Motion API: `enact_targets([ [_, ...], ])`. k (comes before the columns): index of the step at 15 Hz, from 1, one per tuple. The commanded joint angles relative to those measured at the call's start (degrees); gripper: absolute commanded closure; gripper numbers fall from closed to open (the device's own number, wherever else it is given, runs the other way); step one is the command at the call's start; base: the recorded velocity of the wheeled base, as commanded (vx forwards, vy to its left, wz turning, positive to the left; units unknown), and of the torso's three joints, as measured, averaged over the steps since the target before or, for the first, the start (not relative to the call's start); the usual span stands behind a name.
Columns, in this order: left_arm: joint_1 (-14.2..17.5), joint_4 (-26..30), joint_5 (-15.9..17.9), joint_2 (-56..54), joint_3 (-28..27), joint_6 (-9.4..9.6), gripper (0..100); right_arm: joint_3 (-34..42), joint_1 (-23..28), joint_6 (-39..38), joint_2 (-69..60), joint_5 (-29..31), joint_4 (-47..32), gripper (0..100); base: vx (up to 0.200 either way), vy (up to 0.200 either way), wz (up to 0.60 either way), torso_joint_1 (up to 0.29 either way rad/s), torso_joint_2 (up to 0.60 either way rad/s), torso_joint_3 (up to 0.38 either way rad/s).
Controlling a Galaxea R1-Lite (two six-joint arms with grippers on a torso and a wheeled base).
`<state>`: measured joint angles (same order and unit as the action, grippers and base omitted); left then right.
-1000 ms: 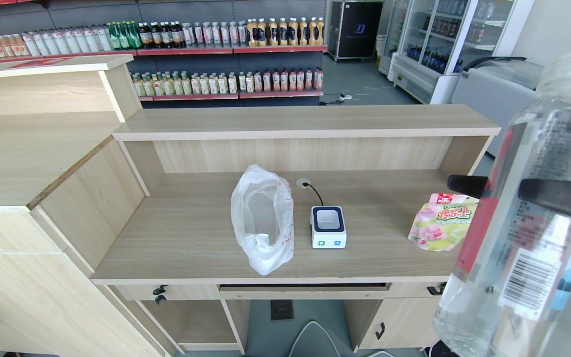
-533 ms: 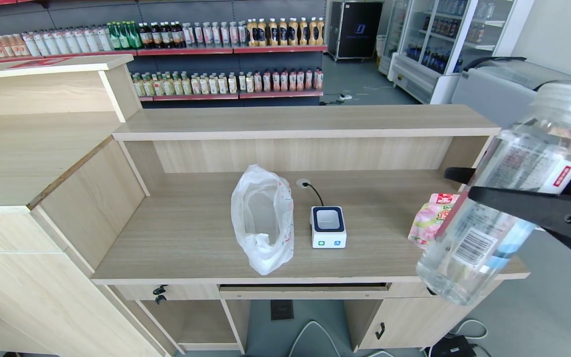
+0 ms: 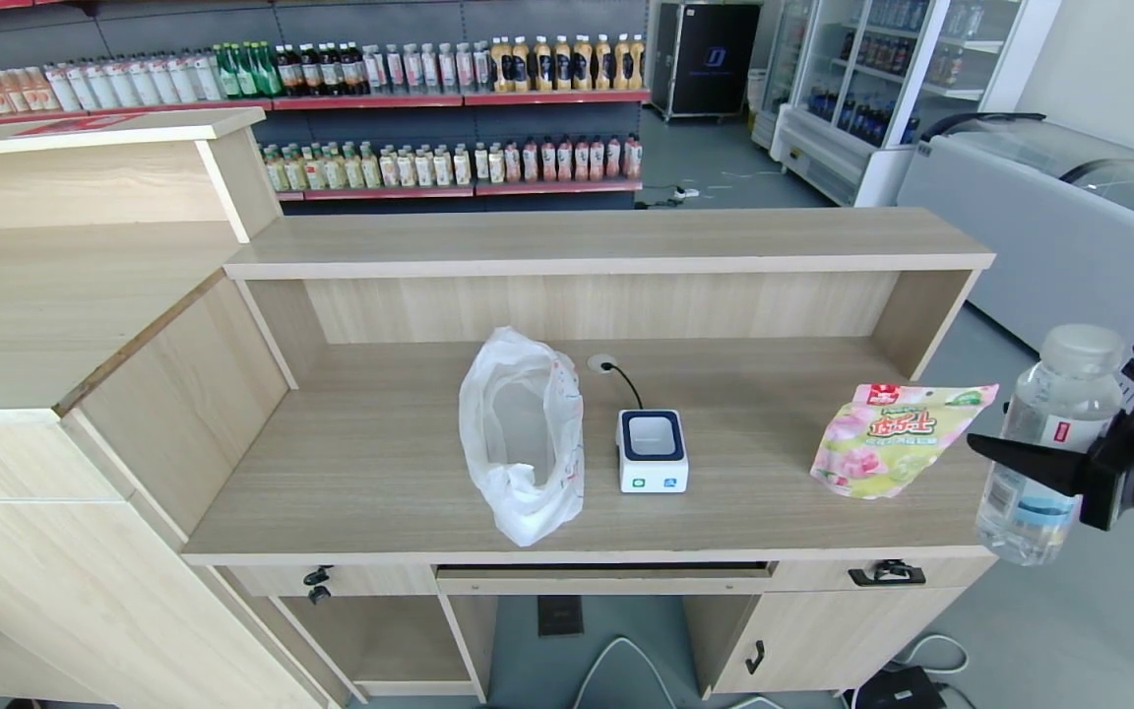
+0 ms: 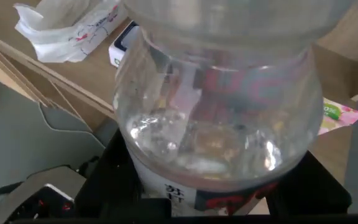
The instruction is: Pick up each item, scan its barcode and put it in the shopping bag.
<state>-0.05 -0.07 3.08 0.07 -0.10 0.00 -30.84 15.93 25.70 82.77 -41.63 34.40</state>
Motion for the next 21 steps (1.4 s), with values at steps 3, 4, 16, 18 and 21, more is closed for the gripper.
enact_targets([
  [3,0.05,-0.01,-0.01,0.01,0.01,0.0,0,5.09,4.72,7.09,4.5,6.39,5.94,100,0.0,0.0,0.0,0.0,0.0,0.0],
  [4,0.05,-0.01,-0.01,0.01,0.01,0.0,0,5.18,4.72,9.9,4.59,10.52,6.03,100,0.0,0.0,0.0,0.0,0.0,0.0],
  [16,0.05,-0.01,-0.01,0.01,0.01,0.0,0,5.79,7.27,30.2,3.1,14.12,15.43,100,0.0,0.0,0.15,0.0,0.0,0.001],
  [18,0.05,-0.01,-0.01,0.01,0.01,0.0,0,5.0,6.22,30.46,3.97,14.21,18.07,100,0.0,0.0,0.6,0.0,0.0,0.0],
  [21,0.05,-0.01,-0.01,0.01,0.01,0.0,0,2.98,4.37,33.1,6.61,14.3,18.86,100,0.0,0.0,0.6,0.006,0.0,0.001],
])
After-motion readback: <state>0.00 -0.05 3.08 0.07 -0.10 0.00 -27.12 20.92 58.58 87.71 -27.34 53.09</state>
